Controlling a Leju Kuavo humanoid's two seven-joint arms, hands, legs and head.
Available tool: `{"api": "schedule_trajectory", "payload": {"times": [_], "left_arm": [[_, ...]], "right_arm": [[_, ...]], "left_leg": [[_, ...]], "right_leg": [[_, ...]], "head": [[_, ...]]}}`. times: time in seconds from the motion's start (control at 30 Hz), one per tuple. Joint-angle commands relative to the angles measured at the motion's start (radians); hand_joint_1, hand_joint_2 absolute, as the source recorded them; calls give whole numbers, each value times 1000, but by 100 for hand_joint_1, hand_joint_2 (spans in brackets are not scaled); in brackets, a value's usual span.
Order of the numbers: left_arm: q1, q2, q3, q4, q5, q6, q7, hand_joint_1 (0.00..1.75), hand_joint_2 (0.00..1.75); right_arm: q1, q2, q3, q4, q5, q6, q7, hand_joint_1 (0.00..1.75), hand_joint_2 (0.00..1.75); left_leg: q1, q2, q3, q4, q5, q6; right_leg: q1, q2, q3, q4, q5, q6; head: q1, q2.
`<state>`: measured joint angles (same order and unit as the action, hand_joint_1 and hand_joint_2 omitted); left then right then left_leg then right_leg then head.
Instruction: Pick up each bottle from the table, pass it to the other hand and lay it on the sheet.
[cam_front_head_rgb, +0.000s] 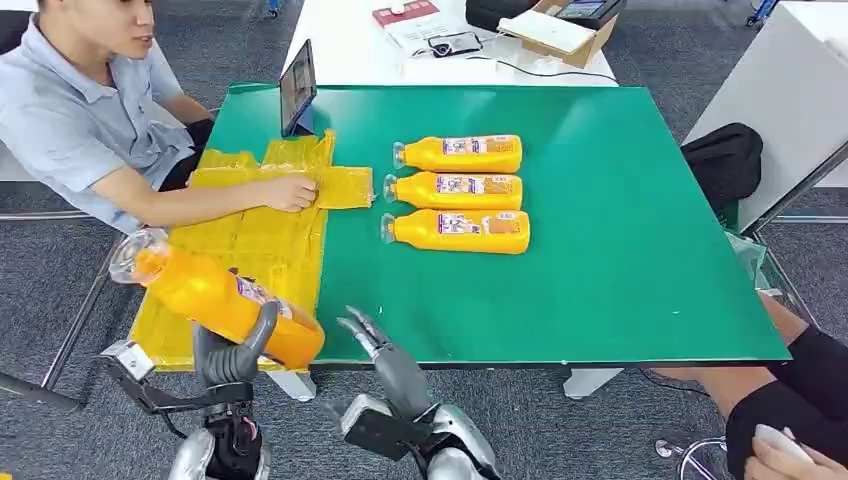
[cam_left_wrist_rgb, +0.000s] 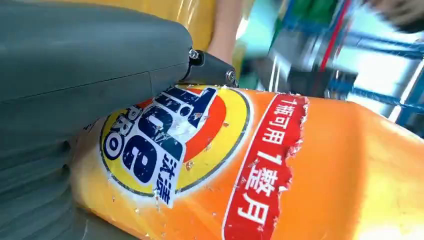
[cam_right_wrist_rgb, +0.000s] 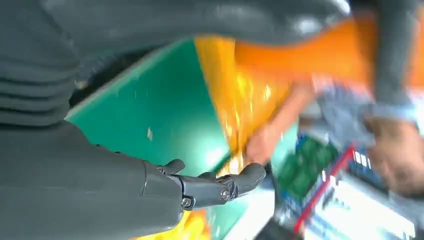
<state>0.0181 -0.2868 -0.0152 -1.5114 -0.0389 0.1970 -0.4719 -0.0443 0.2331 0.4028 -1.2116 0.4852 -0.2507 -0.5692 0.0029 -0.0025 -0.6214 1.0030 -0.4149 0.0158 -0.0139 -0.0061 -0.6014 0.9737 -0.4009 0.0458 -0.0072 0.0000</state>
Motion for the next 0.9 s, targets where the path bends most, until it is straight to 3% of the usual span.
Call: {"api": "schedule_trajectory", "payload": {"times": [0.03,0.13,0.23,0.57,0.67,0.9], "left_arm": [[-159,195,-24,284,-710,306,119,175,175],[-250,285,-68,464,-1028,335,227,175,175],[-343,320,-87,623,-1104,269,238,175,175],[-513,347,-141,852,-1186,187,284,175,175],[-526,338,-154,885,-1192,168,274,147,175],[-526,338,-154,885,-1192,168,274,147,175]], "right_arm": [[76,-32,-135,-183,-91,-98,-51,0,0],[66,-43,-112,-164,-91,-94,-51,0,0],[43,-48,-94,-106,-87,-72,-52,0,0],[15,-42,-108,-41,-105,-48,-65,0,0],[10,-40,-110,-20,-111,-45,-70,0,0],[10,-40,-110,-20,-111,-45,-70,0,0]], "left_leg": [[-1,-3,4,-3,0,-1],[0,-3,6,-3,0,-1],[0,-2,5,-2,1,-1],[1,0,4,-1,0,-1],[1,0,4,-1,0,-1],[0,1,4,-1,0,-1]], "right_leg": [[-1,-3,4,-1,-1,-1],[0,-3,6,-1,-2,-2],[0,-2,4,-1,0,-2],[1,-1,4,0,-1,-1],[1,0,4,-1,0,-1],[0,1,4,0,0,-1]], "head": [[0,0],[0,0],[0,0],[0,0],[0,0],[0,0]]}}
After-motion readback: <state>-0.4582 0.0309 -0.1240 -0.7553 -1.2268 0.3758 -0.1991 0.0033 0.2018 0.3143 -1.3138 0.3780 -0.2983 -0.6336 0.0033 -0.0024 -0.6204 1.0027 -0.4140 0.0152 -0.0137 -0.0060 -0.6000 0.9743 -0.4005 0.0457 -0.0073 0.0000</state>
